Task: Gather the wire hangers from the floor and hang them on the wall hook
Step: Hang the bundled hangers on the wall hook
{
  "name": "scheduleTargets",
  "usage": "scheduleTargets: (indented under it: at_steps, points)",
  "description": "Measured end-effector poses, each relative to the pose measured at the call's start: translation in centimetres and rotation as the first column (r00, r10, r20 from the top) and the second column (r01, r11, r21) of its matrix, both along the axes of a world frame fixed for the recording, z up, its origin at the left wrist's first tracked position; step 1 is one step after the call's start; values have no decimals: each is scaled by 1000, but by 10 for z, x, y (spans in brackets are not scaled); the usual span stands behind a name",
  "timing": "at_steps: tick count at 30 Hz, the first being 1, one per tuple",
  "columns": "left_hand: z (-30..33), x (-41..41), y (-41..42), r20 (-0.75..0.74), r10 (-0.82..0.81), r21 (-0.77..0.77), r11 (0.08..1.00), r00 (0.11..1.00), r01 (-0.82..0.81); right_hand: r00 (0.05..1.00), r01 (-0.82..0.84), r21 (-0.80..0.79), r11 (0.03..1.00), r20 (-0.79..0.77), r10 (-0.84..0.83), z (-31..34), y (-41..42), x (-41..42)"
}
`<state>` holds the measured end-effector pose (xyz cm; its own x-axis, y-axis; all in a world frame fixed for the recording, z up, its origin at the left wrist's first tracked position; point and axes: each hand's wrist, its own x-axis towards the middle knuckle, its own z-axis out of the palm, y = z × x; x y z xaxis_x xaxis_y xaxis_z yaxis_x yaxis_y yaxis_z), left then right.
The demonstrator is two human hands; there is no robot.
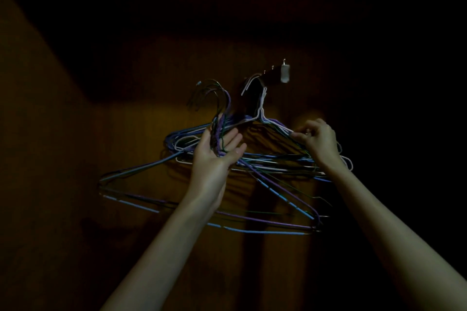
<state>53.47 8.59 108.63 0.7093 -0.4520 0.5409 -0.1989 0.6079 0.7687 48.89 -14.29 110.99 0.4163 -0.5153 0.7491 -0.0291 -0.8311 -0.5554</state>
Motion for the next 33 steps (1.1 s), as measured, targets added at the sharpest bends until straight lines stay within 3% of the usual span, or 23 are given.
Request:
scheduleTargets:
  at_steps: [19,23,29,33]
  points:
    - [-5,-19,18,-52,-8,5,1000,999,8,943,261,-230,937,-147,-299,-7,31,-30]
    - [-7,-30,27,-66,-8,3,1000,998,9,998,1,-138,990,-68,-10,-9,69,-53]
    - [-12,-49,40,-85,-34,12,999,996,35,930,-338,-40,940,-167,327,-27,136,-85]
    - [-16,-61,49,-103,-62,15,998,993,64,901,-372,10,928,-235,364,-45,156,-95]
